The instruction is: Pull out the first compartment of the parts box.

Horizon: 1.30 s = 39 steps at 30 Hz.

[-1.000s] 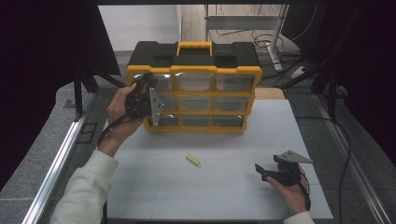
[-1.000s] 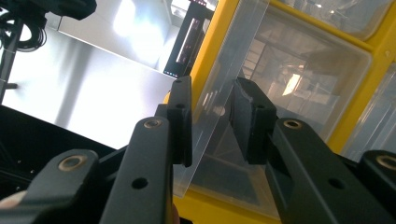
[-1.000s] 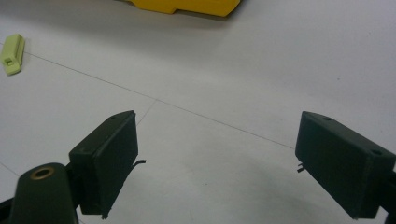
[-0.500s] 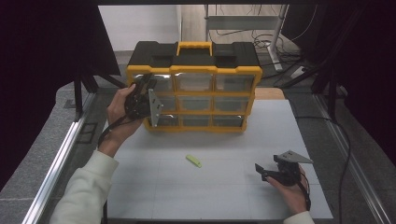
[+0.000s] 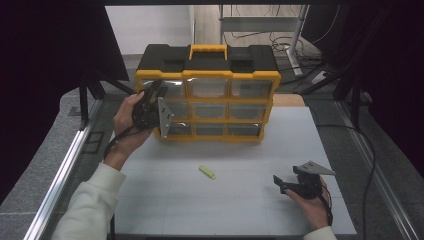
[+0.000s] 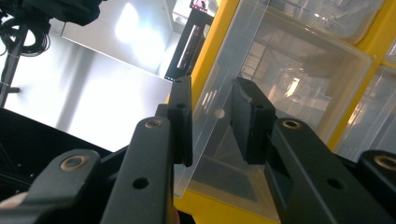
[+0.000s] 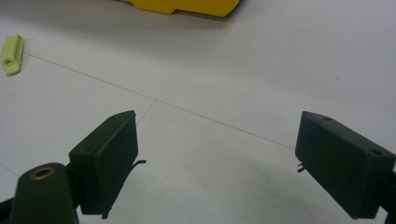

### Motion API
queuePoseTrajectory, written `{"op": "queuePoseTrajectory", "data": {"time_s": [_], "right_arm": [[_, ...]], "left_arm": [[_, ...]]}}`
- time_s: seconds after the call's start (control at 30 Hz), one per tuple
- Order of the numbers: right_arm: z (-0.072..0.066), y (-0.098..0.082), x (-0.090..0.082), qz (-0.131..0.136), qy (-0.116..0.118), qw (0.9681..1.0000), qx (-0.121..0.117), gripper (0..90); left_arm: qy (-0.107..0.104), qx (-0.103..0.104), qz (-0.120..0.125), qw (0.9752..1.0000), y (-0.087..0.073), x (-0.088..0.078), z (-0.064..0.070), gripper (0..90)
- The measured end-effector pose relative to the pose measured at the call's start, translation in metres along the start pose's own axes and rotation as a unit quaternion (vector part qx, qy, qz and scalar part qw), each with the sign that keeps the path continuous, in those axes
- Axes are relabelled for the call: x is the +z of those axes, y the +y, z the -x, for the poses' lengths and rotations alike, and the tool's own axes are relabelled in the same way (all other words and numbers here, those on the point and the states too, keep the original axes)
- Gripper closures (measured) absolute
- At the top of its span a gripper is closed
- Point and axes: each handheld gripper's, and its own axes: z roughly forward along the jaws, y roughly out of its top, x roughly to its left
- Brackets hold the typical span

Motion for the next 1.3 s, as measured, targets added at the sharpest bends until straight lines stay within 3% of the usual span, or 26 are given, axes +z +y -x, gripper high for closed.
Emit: {"op": "queuePoseTrajectory", "data": {"time_s": [1.3], "right_arm": [[0.000,0.000,-0.001,0.000,-0.003,1.0000,-0.001,13.3]], "left_arm": [[-0.002,-0.002,0.011,0.9999,-0.002,-0.014,0.000,69.9]]}}
